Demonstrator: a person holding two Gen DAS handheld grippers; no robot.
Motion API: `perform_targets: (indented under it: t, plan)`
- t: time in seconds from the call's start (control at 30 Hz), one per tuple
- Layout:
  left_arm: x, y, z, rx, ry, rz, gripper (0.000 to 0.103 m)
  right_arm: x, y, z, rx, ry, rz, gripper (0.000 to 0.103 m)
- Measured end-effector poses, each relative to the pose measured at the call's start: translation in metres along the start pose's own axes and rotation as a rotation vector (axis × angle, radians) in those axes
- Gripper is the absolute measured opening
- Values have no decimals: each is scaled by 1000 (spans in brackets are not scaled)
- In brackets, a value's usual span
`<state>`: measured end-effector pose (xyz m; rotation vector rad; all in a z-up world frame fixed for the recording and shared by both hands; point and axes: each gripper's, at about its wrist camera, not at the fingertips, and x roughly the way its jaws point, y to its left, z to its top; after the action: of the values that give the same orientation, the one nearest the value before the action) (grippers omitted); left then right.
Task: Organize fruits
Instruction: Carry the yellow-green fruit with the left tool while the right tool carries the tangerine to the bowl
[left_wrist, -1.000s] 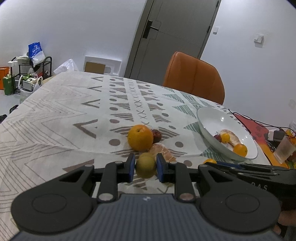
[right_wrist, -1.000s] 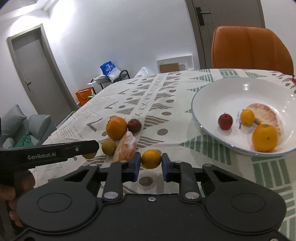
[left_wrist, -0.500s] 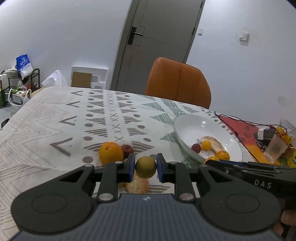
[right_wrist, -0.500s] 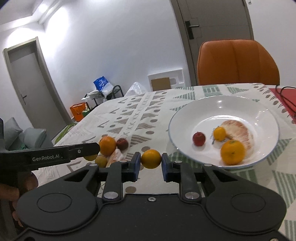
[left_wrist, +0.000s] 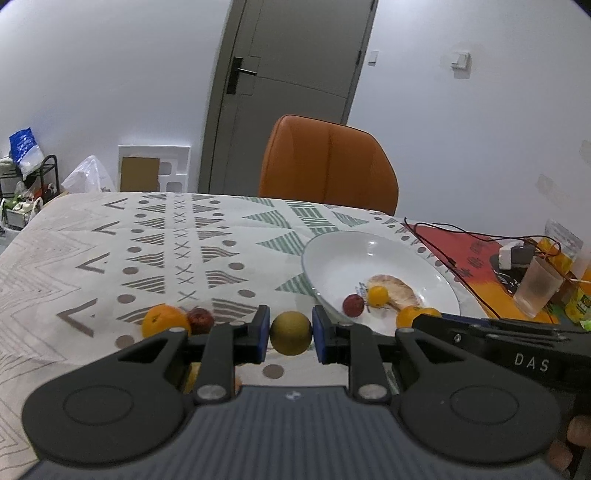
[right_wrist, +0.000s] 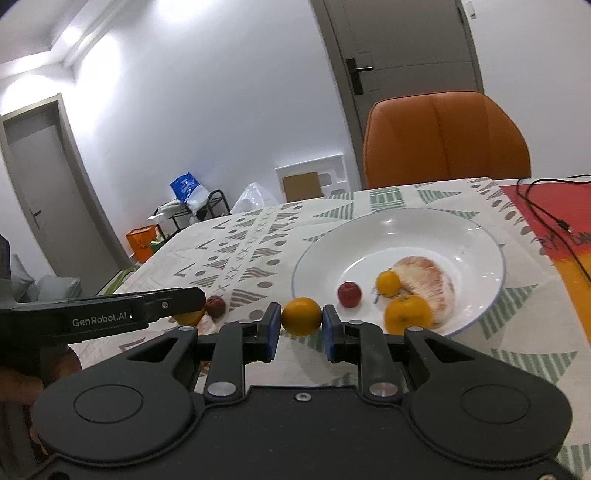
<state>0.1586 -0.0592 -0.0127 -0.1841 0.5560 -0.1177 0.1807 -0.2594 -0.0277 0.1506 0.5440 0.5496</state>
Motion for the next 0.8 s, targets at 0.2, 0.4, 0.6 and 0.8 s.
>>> perform_targets:
  t: [0.2, 0.4, 0.6, 0.8]
  plan:
    - [6, -12, 2, 25, 6, -7, 23, -6, -14, -2, 24, -12, -13, 23]
    - [13, -23, 3, 48, 10, -15, 23, -8, -27, -4, 54, -20, -27, 23]
    - [22, -33, 5, 69, 18, -32, 23, -11, -46, -3, 89, -36, -59, 23]
    - [35, -42, 6, 82, 29, -41, 23, -10, -64, -3, 106, -40, -108, 23]
